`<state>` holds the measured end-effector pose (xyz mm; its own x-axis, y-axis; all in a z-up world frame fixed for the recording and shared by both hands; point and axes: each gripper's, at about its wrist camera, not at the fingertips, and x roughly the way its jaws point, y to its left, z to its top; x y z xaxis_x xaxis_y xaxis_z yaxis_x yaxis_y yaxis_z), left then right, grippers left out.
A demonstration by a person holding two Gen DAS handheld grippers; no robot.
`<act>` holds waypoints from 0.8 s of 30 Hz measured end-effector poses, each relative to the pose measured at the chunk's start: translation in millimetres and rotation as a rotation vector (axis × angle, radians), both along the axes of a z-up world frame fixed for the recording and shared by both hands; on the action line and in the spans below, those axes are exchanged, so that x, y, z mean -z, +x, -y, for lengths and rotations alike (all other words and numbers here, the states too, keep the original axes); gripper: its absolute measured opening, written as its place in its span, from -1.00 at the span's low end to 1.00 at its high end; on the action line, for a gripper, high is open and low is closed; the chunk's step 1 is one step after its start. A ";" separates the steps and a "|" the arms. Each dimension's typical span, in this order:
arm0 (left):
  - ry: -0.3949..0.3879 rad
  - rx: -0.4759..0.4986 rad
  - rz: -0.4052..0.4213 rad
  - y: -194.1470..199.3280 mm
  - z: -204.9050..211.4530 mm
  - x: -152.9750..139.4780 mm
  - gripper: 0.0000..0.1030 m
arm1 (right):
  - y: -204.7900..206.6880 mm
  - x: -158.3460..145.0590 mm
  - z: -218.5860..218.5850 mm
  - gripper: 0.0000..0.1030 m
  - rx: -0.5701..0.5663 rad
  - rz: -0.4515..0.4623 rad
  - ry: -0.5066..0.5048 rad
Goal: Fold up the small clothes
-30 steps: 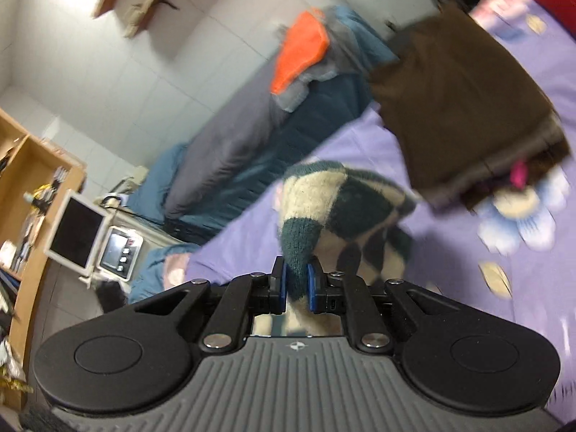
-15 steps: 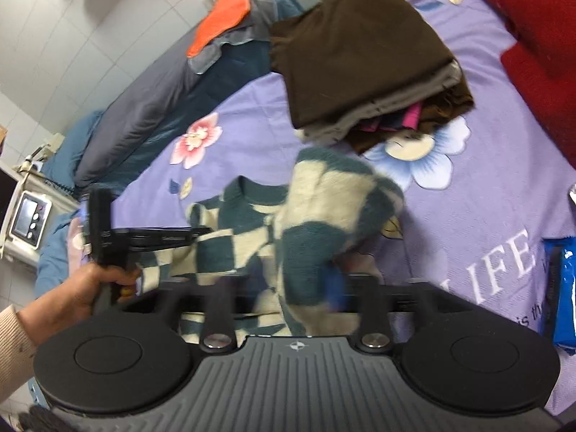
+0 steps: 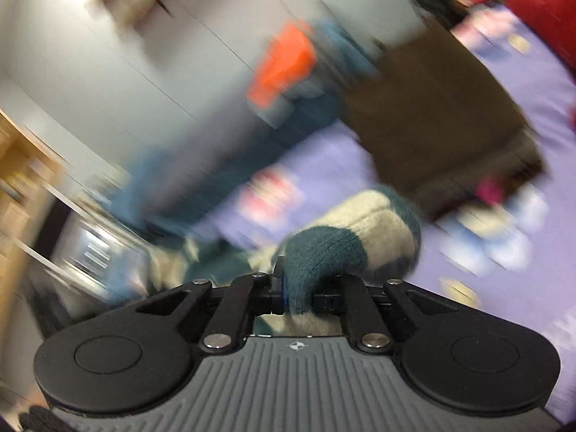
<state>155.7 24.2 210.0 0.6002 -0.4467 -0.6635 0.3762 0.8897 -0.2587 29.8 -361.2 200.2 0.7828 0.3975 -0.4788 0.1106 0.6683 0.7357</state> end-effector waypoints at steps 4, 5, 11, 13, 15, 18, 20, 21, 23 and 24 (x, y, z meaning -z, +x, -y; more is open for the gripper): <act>-0.033 -0.084 0.205 -39.8 -53.0 -92.9 -0.02 | 11.4 -75.1 -2.4 -0.76 -0.137 0.254 0.150; -0.028 -0.102 0.242 -52.0 -62.9 -109.3 -0.04 | 12.1 -89.1 -7.1 -0.76 -0.186 0.302 0.173; -0.019 -0.241 0.330 -139.6 -104.6 -157.8 -0.10 | 0.0 -138.4 -35.5 -0.76 -0.419 0.368 0.156; -0.014 -0.272 0.355 -163.3 -111.4 -171.3 -0.10 | -2.9 -156.6 -38.2 -0.76 -0.447 0.376 0.126; -0.014 -0.271 0.376 -172.2 -116.3 -183.4 -0.11 | -2.1 -174.5 -40.8 -0.76 -0.460 0.404 0.140; -0.017 -0.251 0.422 -164.5 -114.0 -192.6 -0.11 | 14.6 -191.6 -45.5 -0.76 -0.475 0.452 0.159; -0.040 -0.251 0.441 -142.7 -120.9 -194.3 -0.11 | 35.1 -195.5 -59.3 -0.76 -0.466 0.441 0.112; -0.045 -0.253 0.447 -132.0 -124.6 -192.4 -0.11 | 47.5 -193.8 -65.9 -0.76 -0.450 0.425 0.084; -0.056 -0.280 0.451 -102.0 -134.2 -181.2 -0.42 | 77.8 -177.6 -75.0 -0.76 -0.431 0.375 0.091; -0.065 -0.308 0.445 -84.7 -142.1 -173.3 -0.46 | 96.3 -168.0 -81.6 -0.76 -0.401 0.354 0.050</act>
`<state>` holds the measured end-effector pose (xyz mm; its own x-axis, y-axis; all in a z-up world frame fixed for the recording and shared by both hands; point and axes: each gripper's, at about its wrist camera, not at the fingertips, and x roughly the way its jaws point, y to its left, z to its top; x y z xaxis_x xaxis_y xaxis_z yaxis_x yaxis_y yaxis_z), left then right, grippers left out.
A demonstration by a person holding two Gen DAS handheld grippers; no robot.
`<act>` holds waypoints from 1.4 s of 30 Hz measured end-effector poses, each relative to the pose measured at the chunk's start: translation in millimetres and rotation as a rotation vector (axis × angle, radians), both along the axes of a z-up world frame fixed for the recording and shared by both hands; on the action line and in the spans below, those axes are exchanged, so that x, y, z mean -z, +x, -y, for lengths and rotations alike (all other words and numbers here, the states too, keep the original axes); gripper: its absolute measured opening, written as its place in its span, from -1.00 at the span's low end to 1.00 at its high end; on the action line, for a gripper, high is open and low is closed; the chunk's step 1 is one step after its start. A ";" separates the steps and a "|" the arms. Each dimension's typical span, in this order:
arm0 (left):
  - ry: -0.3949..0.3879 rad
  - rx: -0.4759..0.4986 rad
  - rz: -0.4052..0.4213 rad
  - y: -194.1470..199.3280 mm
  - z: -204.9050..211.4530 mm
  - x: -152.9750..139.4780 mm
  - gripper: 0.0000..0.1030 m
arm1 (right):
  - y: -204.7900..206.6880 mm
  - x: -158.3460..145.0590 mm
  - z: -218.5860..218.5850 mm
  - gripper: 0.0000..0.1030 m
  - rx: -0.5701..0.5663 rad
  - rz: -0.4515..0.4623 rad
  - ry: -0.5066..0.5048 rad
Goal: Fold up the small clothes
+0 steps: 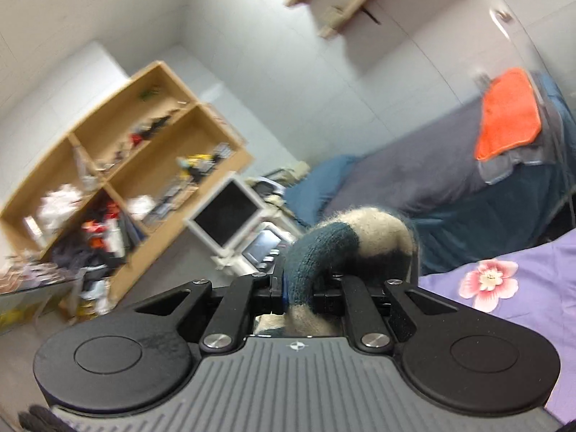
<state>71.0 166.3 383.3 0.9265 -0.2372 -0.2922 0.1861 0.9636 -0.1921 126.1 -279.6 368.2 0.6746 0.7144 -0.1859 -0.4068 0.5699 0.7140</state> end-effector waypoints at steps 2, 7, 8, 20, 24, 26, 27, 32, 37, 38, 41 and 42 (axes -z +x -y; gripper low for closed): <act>-0.059 -0.077 -0.030 45.1 -12.6 18.5 -0.44 | 40.5 22.7 -14.5 -0.74 0.109 -0.043 -0.150; -0.009 -0.146 -0.268 145.1 -9.7 91.3 -0.29 | 126.7 104.4 -48.2 0.70 0.374 -0.264 -0.522; 0.005 -0.145 -0.301 149.2 -6.2 109.4 0.13 | 126.8 122.1 -53.7 0.59 0.375 -0.315 -0.568; 0.116 -0.145 -0.802 12.4 -17.5 293.8 1.00 | -32.0 265.0 -54.1 0.76 0.096 -0.516 -0.759; 0.236 -0.241 -0.747 -33.0 -16.8 293.8 1.00 | -60.6 269.8 -42.5 0.88 0.122 -0.417 -0.913; 0.285 -0.273 -0.722 -45.0 -16.1 294.8 1.00 | -66.7 276.1 -39.6 0.89 0.080 -0.403 -0.917; 0.296 -0.275 -0.735 -48.0 -15.5 297.4 1.00 | -67.1 281.5 -38.6 0.89 0.056 -0.409 -0.923; 0.383 -0.237 -0.815 -53.9 -2.0 317.4 1.00 | -62.9 314.8 -42.9 0.89 0.013 -0.511 -0.919; 0.307 -0.299 -0.813 -41.8 -2.0 334.6 0.92 | -60.8 340.6 -34.5 0.83 0.034 -0.726 -0.698; 0.288 -0.325 -0.815 -37.5 -3.8 334.7 0.54 | -62.8 344.1 -35.5 0.83 0.029 -0.749 -0.668; 0.225 -0.419 -0.785 -28.1 -12.6 330.2 0.15 | -69.1 350.5 -43.0 0.74 0.020 -0.762 -0.641; 0.209 -0.457 -0.769 -26.4 -17.7 326.0 0.13 | -71.2 349.1 -47.2 0.43 0.016 -0.736 -0.645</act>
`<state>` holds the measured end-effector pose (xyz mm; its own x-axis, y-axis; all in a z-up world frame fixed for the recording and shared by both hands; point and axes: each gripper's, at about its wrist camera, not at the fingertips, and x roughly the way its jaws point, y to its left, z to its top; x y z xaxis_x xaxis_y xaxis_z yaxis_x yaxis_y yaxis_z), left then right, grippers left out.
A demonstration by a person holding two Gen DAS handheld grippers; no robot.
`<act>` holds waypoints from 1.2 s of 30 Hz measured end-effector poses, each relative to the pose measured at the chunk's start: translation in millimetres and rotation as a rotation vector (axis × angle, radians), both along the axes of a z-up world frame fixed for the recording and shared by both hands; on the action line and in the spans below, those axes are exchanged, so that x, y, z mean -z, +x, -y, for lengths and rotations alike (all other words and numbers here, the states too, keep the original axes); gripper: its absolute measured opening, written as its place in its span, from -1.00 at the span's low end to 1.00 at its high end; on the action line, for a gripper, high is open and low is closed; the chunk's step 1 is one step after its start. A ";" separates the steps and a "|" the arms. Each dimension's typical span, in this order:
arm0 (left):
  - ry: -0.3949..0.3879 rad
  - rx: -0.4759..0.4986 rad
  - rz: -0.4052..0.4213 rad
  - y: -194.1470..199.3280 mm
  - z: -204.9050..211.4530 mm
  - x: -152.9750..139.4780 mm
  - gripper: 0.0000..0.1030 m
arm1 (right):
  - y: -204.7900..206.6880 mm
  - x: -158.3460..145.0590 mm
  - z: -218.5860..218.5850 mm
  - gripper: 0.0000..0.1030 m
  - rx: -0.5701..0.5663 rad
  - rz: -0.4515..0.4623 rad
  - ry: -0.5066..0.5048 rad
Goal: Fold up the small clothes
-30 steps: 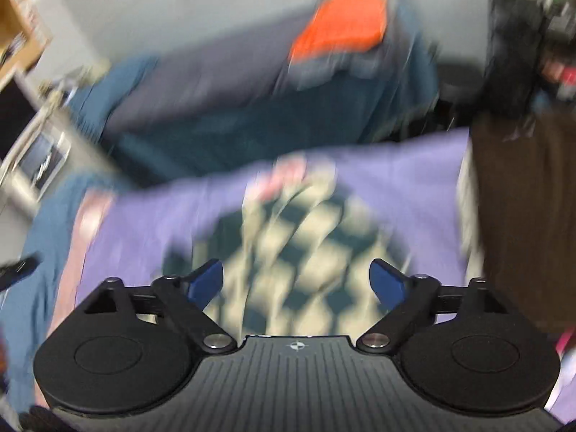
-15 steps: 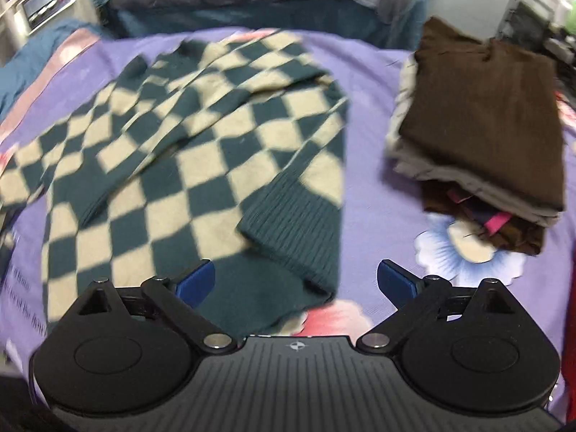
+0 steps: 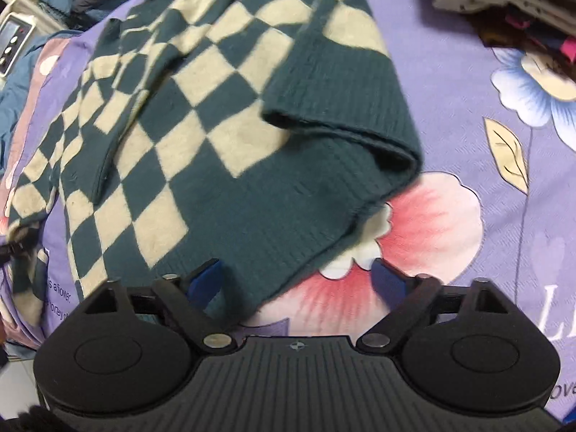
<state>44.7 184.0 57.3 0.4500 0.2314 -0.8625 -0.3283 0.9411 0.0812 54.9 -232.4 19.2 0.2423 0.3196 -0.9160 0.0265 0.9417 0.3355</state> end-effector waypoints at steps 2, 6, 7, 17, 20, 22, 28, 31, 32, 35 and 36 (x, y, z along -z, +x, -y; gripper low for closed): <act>0.015 -0.091 0.054 0.7 -17.9 -13.2 0.09 | -2.3 -5.2 -9.8 -0.24 -0.044 0.042 0.003; 0.025 -0.232 0.130 10.2 -77.6 -41.0 0.07 | -3.2 -14.5 -27.7 -0.83 -0.083 0.064 0.143; 0.018 -0.251 0.144 15.2 -93.3 -47.1 0.08 | -3.9 -19.8 -34.1 -0.84 -0.109 0.077 0.188; 0.092 -0.297 0.162 107.6 -196.1 -114.2 0.38 | -14.7 -110.7 -133.5 -0.83 -0.617 0.209 0.379; 0.152 -0.261 0.007 121.5 -187.9 -93.6 1.00 | -24.0 -92.6 -167.3 0.07 -0.772 0.139 0.242; 0.167 -0.215 0.023 109.5 -169.8 -86.3 1.00 | -35.5 -90.9 -167.8 0.16 -0.795 0.181 0.193; -0.075 -0.078 0.095 28.2 -105.1 -70.0 1.00 | 2.7 -79.8 -109.0 0.24 -0.497 0.184 0.082; -0.170 -0.006 0.066 -9.8 -62.4 -53.0 1.00 | 27.2 -72.3 -85.5 0.21 -0.389 0.182 0.015; -0.184 0.024 0.048 -17.6 -48.4 -44.8 1.00 | 30.5 -71.7 -83.2 0.20 -0.391 0.196 0.005; -0.198 0.105 0.008 -37.9 -13.5 -29.1 1.00 | 32.1 -67.1 -107.3 0.17 -0.515 0.216 -0.041; -0.210 0.117 -0.002 -42.6 -5.0 -24.8 1.00 | 29.3 -63.2 -118.5 0.16 -0.569 0.219 -0.058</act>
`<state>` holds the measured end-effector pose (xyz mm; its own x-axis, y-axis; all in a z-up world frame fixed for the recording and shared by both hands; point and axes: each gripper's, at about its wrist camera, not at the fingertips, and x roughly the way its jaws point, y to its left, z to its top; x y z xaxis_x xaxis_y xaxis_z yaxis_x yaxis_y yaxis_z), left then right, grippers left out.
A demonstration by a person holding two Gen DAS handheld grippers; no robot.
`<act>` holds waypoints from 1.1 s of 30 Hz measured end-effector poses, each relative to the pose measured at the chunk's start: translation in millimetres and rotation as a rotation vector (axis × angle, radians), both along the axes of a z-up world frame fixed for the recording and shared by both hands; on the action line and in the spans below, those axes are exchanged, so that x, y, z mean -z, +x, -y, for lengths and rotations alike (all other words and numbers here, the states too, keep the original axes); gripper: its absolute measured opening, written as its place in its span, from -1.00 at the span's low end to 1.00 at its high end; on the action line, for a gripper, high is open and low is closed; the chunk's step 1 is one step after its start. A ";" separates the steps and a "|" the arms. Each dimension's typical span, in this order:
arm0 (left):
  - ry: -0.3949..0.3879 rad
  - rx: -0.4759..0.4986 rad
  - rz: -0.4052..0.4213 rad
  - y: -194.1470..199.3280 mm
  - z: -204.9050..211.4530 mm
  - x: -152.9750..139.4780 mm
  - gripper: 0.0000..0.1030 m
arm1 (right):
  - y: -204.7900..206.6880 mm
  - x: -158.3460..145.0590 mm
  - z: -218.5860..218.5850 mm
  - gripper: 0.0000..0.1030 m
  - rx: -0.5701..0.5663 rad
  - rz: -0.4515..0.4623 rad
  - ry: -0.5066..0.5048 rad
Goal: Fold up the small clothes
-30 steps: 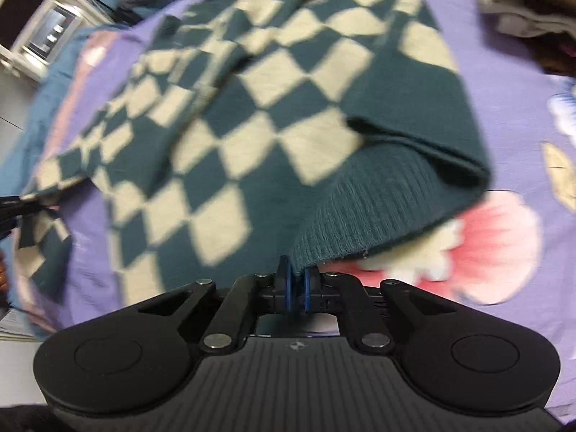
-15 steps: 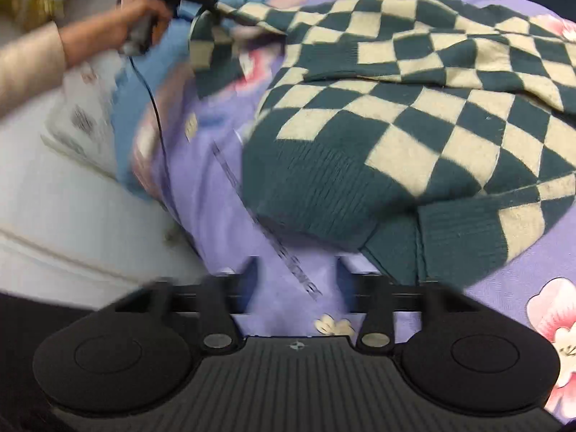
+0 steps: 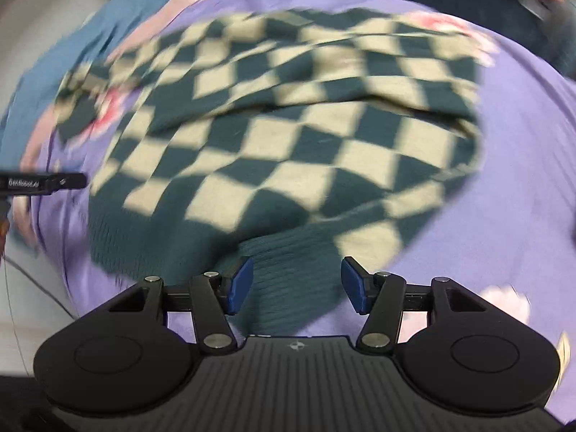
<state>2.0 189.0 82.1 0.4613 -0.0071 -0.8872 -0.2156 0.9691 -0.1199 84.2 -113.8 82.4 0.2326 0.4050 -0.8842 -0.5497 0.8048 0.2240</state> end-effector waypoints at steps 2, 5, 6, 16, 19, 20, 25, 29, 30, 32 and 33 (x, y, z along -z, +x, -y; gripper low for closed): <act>-0.018 0.022 0.000 -8.1 12.0 8.7 1.00 | -6.0 10.5 -18.8 0.18 -0.072 0.019 -0.048; 0.002 0.016 -0.018 -14.0 22.0 22.4 1.00 | -10.7 38.9 -37.8 0.19 -0.113 0.015 -0.177; -0.006 0.013 -0.009 -14.8 23.7 25.2 1.00 | -12.7 44.3 -40.1 0.20 -0.123 0.036 -0.184; -0.045 0.040 0.010 -4.9 26.9 8.0 0.07 | -3.4 -4.0 58.5 -0.82 0.163 0.009 0.036; -0.039 0.101 0.021 -16.4 20.9 -16.8 -0.01 | -21.1 -26.8 102.9 -0.83 0.257 -0.023 0.102; -0.039 0.119 0.016 -21.8 17.7 -23.6 -0.06 | -30.6 -33.2 116.7 -0.84 0.282 -0.044 0.118; 0.015 0.169 -0.079 -40.6 8.9 -19.6 -0.40 | -74.4 -24.3 153.5 -0.97 0.370 -0.199 0.131; 0.020 0.079 -0.140 -41.3 0.0 4.6 -0.13 | -81.6 8.3 151.3 -0.86 0.422 -0.295 0.068; 0.007 0.057 -0.126 -39.0 -1.0 4.2 0.30 | -83.1 3.6 149.2 -0.72 0.434 -0.249 0.049; -0.001 0.053 -0.097 -29.5 1.5 0.7 1.00 | -76.4 -4.9 143.9 0.24 0.450 -0.213 0.055; 0.021 0.069 -0.078 -23.0 5.3 -2.2 1.00 | -72.2 -8.7 141.5 0.77 0.458 -0.210 0.077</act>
<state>-21.0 183.7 84.3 0.3901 -0.0176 -0.9206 -0.1558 0.9842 -0.0848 12.1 -255.4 91.1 0.2216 0.3693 -0.9025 -0.0813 0.9293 0.3603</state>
